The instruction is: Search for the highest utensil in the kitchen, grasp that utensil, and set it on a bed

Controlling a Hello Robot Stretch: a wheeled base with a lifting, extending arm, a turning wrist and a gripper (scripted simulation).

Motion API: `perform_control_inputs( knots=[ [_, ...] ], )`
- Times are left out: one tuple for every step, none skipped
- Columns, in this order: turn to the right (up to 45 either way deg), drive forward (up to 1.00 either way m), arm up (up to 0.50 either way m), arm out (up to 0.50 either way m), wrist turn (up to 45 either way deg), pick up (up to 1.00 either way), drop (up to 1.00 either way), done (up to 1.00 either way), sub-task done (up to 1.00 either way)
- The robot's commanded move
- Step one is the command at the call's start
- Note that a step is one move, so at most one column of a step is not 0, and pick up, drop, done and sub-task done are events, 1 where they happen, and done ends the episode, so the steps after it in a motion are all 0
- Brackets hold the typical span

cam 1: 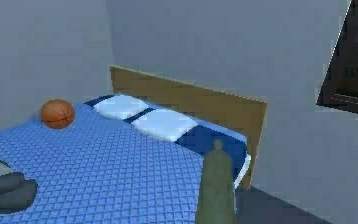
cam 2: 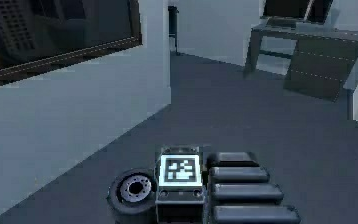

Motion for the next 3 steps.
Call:
perform_control_inputs(
  knots=[
    [-45.0,0.00,0.00,0.00,0.0,0.00,0.00,0.00,0.00],
    [-45.0,0.00,0.00,0.00,0.0,0.00,0.00,0.00,0.00],
    [-36.0,0.00,0.00,0.00,0.0,0.00,0.00,0.00,0.00]
  ],
)
